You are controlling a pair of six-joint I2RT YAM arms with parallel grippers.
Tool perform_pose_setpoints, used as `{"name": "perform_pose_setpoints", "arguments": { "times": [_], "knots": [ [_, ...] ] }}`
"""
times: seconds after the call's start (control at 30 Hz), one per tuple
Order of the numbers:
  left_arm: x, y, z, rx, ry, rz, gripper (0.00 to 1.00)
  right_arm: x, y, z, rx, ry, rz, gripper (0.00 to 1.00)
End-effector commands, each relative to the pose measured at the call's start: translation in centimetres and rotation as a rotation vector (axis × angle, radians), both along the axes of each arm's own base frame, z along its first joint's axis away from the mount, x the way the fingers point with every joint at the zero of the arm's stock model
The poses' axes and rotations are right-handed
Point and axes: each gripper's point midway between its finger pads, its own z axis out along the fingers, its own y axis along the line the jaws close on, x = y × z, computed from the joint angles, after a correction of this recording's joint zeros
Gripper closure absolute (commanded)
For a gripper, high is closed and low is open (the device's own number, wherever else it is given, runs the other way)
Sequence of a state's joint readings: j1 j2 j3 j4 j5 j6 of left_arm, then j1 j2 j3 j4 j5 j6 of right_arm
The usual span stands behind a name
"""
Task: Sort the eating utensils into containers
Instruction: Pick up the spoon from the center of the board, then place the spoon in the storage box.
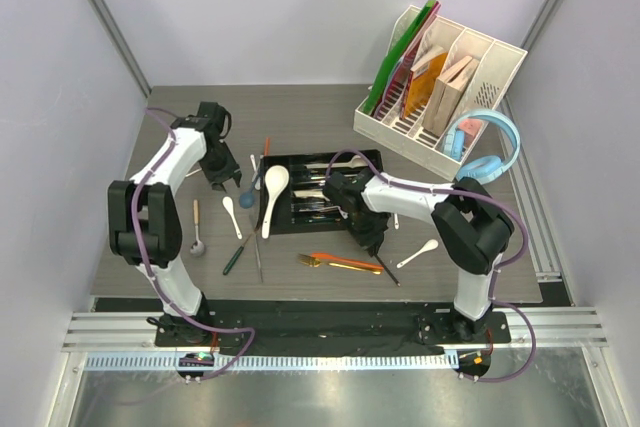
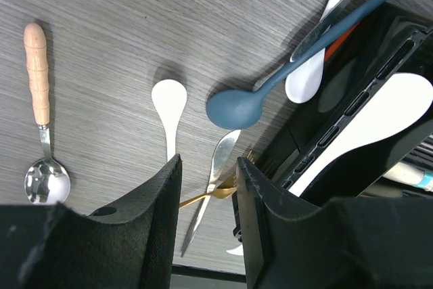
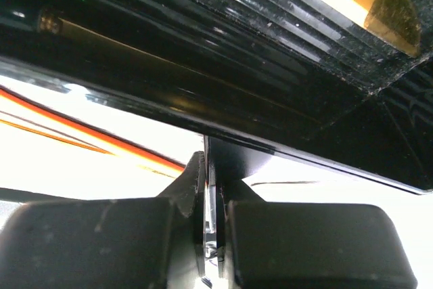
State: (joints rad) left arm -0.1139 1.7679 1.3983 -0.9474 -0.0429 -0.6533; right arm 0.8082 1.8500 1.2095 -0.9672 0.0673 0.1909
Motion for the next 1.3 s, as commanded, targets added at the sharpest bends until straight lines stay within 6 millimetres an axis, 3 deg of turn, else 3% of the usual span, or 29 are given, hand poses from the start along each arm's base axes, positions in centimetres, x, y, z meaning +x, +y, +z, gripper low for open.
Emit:
{"name": "perform_pose_setpoints", "arguments": {
  "times": [0.0,0.27,0.47,0.53,0.63,0.67,0.7,0.73,0.77,0.8,0.83,0.87,0.93,0.97,1.0,1.17,1.27],
  "knots": [
    [0.9,0.0,0.6,0.013,-0.019,-0.011,0.61,1.0,0.7,2.0,0.04,-0.041,-0.005,0.99],
    [0.9,-0.1,-0.3,0.006,-0.006,-0.007,0.62,0.5,1.4,8.2,0.082,-0.072,-0.01,0.99],
    [1.3,-0.4,-0.6,-0.004,-0.007,-0.005,0.62,1.3,4.4,13.6,0.219,-0.133,-0.024,0.99],
    [1.4,-0.4,-0.7,-0.006,-0.008,-0.004,0.62,3.6,6.2,15.3,0.265,-0.199,-0.051,0.99],
    [1.6,-0.4,-0.7,-0.005,-0.003,-0.007,0.62,7.8,8.6,15.8,0.298,-0.235,-0.131,0.99],
    [1.8,-0.5,-0.6,-0.003,-0.005,-0.009,0.62,9.2,9.7,17.5,0.346,-0.258,-0.143,0.99],
    [1.9,-0.4,-0.5,-0.002,-0.01,-0.012,0.62,9.9,10.2,17.8,0.358,-0.25,-0.155,0.99],
    [1.9,-0.2,-0.4,0.01,-0.011,-0.012,0.62,11.3,10.9,15.8,0.341,-0.193,-0.2,0.99],
    [1.9,-0.1,-0.4,0.017,-0.011,-0.012,0.62,12.2,11.4,16.1,0.373,-0.176,-0.231,0.99],
    [2.0,0.0,-0.3,0.02,-0.016,-0.013,0.62,13.7,12.4,17.8,0.45,-0.187,-0.263,0.99],
    [2.0,0.2,-0.3,0.03,-0.017,-0.018,0.62,14.3,13.6,16.1,0.477,-0.106,-0.306,0.99],
    [1.9,0.3,-0.4,0.037,-0.013,-0.018,0.62,16.3,12.7,17.7,0.511,-0.128,-0.367,0.99],
    [1.6,0.5,-0.5,0.047,-0.006,-0.02,0.62,17.9,11.8,17.2,0.535,-0.082,-0.467,0.99],
    [1.6,0.7,-0.6,0.054,-0.008,-0.017,0.62,19.4,10.3,17.2,0.555,-0.051,-0.605,0.99],
    [1.6,0.7,-0.6,0.055,-0.013,-0.016,0.62,19.8,9.8,15.8,0.566,0.008,-0.679,0.99],
    [1.3,0.7,-1.2,0.041,-0.014,-0.006,0.62,22.7,10.5,18.0,0.835,0.049,-0.911,0.99],
    [1.4,0.7,-1.5,0.039,-0.01,-0.005,0.62,23.1,11.2,19.8,0.891,0.071,-0.95,0.99]
  ]
}}
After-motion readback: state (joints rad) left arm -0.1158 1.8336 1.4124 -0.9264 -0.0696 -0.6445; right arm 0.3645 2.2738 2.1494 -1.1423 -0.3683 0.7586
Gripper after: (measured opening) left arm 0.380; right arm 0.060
